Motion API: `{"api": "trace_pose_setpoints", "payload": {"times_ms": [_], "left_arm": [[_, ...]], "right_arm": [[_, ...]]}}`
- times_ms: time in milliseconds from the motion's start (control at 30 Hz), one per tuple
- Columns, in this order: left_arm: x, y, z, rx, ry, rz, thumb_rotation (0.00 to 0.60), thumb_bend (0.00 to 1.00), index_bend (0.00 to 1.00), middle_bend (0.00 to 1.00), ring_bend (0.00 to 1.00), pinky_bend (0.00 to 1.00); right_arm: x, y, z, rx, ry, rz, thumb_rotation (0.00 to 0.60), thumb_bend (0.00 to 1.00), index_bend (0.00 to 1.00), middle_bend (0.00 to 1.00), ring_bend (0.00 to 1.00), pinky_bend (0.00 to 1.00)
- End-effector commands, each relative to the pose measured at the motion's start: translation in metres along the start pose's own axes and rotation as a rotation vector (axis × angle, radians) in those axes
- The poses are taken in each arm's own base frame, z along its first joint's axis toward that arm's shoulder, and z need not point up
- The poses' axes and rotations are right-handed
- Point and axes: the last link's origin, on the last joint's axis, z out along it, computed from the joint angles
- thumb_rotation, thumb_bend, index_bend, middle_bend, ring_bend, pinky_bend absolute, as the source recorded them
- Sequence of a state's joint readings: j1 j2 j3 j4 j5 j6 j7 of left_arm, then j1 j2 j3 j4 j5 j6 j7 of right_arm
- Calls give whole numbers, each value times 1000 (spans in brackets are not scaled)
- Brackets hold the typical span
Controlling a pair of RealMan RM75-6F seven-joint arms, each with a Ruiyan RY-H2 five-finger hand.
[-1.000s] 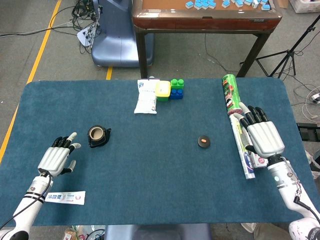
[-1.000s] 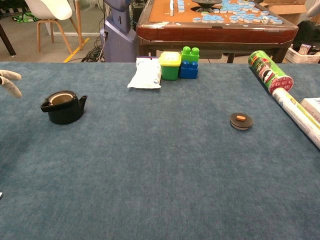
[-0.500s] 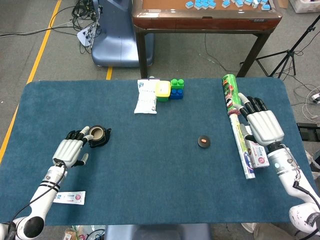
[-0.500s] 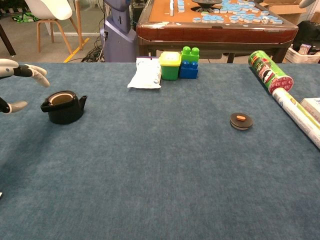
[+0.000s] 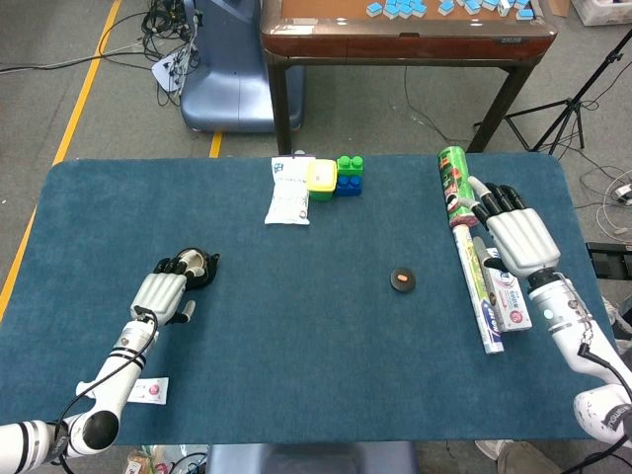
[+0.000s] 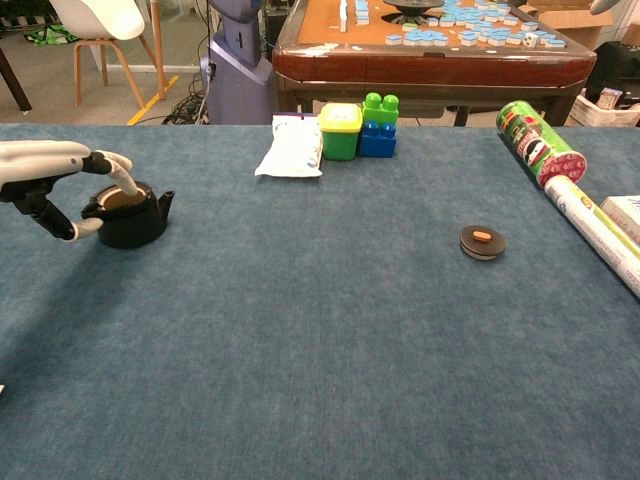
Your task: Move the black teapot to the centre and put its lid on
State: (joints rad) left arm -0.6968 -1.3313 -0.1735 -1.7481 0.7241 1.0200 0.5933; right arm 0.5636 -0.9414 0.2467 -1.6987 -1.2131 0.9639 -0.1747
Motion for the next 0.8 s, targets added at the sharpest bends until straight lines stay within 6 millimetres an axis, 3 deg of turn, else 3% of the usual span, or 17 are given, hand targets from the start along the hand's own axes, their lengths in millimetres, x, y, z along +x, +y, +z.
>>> {"api": "trace_pose_setpoints", "payload": {"times_ms": [33, 800], "left_arm": [[-2, 1, 3, 9, -2, 0, 600, 452, 169, 0, 0, 0], [-14, 10, 11, 42, 5, -44, 600, 453, 193, 0, 0, 0]], "right_arm": [[0, 2, 2, 1, -4, 0, 600, 539, 159, 0, 0, 0], [5, 10, 5, 15, -8, 2, 600, 533, 159, 0, 0, 0]]}}
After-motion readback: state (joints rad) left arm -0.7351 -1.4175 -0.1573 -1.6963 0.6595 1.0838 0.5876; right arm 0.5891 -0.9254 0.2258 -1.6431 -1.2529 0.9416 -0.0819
